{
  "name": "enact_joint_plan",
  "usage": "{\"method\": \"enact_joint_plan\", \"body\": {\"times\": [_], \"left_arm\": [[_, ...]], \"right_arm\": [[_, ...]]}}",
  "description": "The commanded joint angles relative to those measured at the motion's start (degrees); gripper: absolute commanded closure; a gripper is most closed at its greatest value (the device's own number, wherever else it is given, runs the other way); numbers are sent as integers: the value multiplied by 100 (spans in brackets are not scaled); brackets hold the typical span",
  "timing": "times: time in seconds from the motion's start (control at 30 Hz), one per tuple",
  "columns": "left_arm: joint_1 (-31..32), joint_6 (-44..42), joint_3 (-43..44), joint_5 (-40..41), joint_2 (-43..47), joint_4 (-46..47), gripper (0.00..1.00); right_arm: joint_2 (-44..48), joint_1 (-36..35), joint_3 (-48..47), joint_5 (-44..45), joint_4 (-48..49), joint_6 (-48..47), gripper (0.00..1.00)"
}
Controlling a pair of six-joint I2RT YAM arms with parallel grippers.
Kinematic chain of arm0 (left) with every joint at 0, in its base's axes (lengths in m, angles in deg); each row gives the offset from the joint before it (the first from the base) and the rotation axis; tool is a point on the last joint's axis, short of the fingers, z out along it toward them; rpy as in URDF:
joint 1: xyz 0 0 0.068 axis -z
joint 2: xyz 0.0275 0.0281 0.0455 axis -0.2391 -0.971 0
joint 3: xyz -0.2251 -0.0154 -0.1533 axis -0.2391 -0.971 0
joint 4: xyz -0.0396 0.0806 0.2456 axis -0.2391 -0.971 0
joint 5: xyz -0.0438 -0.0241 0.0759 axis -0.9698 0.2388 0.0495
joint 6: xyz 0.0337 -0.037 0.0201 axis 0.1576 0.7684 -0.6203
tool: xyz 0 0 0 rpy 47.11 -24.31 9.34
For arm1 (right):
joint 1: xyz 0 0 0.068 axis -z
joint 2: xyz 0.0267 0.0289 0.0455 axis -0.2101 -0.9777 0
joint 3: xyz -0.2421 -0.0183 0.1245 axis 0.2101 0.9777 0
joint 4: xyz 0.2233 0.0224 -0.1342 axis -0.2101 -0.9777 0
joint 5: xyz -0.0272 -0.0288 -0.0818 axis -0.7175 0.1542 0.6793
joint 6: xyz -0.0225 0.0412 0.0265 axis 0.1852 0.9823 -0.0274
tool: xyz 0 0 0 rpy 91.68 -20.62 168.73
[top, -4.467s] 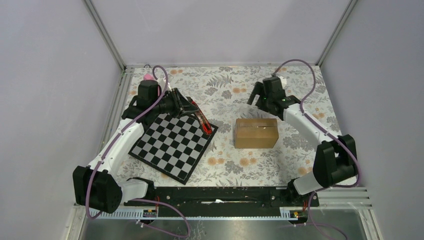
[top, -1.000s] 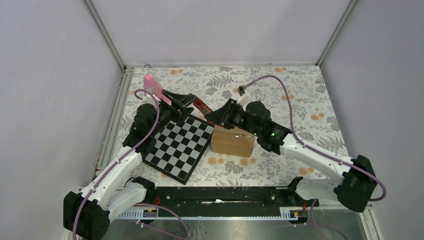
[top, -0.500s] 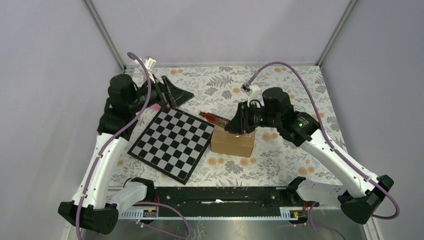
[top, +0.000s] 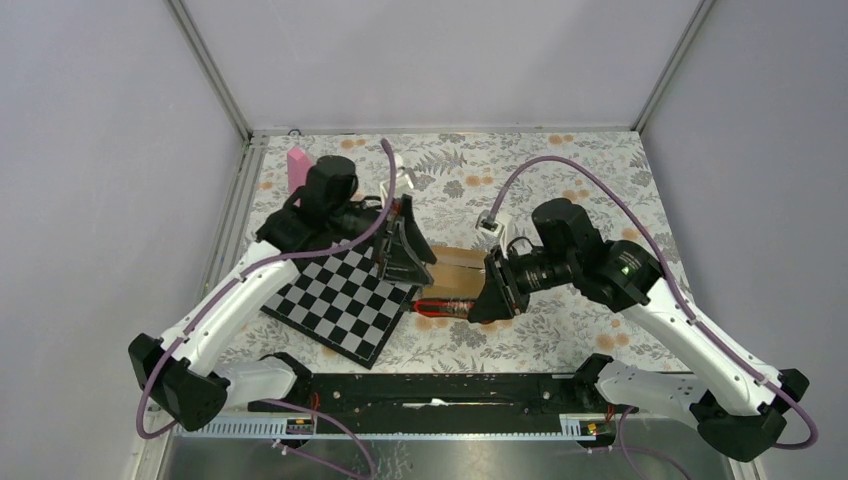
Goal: Unpack the express box
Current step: Adjust the knife.
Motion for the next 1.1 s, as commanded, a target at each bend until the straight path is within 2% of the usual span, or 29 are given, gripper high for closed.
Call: {"method": "enact_joint_plan", "body": {"times": [0.0,0.2,0.37,0.47,0.63,0.87,0.97,1.03,1.07], "left_arm": [[527,-239,-238,-560,118,117,20],[1181,-167,-669,-532,100,152,28],[1314,-189,-822,-563,109,145,35],[1468,-191,-872,-506,37,144,44],[1670,-225,-930,-356,-90,143,47],[1692,-296,-922,-406,-108,135,55],[1701,-189,-977,-469,-91,318,66],[1697,-71,-1040,-493,-78,507,82],[1701,-9,-1065,-477,-77,623,94]], "right_arm": [[222,-207,-31,-524,-264,-173,100],[287,-239,-62,-588,-535,-263,100],[217,-298,-107,-549,-890,-371,100],[175,-304,-211,-490,-950,-377,100],[42,-310,-456,-439,-1007,-451,100],[-17,-310,-696,-381,-996,-468,100],[-31,-310,-690,-300,-947,-434,100],[-49,-310,-707,-223,-877,-389,100],[-43,-310,-716,-156,-811,-345,100]]}}
